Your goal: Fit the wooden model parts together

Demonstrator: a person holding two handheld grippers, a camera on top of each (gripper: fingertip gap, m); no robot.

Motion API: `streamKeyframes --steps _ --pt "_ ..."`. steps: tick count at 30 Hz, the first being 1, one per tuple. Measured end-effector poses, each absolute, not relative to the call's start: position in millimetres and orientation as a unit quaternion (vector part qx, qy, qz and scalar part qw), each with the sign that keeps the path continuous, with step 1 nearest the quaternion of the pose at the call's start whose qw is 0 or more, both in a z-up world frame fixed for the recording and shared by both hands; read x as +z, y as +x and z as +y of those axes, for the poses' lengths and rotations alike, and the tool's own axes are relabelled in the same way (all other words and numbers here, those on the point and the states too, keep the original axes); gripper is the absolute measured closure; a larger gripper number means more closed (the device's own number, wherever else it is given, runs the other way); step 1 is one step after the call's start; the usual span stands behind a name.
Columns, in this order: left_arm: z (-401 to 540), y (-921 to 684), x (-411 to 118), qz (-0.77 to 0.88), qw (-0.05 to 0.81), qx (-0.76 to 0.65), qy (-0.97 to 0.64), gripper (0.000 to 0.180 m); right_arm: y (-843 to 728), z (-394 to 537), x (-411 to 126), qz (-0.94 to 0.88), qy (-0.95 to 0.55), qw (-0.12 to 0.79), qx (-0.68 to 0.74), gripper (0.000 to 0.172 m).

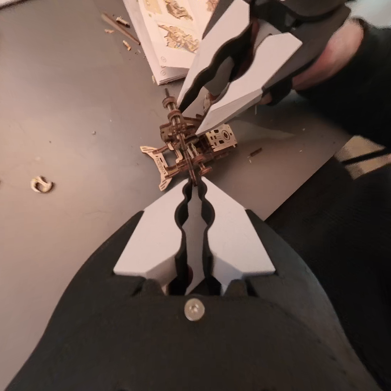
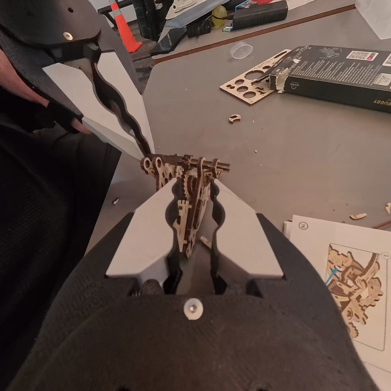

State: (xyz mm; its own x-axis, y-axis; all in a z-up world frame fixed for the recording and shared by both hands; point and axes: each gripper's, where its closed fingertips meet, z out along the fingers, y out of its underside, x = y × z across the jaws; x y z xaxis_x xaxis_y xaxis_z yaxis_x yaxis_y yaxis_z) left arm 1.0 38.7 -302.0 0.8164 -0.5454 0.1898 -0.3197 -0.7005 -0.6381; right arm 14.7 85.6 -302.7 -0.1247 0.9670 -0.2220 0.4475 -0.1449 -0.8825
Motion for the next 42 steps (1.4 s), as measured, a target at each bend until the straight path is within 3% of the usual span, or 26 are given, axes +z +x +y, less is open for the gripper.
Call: streamKeyframes --steps 9,15,42 --pt "41 -1 -300 0.401 0.312 -0.129 -0.851 0.174 15 85 -304 -0.591 -0.599 0.273 0.466 0.147" --pt "53 3 -291 0.405 0.349 -0.140 -0.833 0.166 14 86 -311 -0.595 -0.612 0.261 0.450 0.138" --pt "41 1 -292 0.491 0.351 -0.149 -0.783 0.155 14 76 -316 -0.626 -0.594 0.259 0.435 0.153"
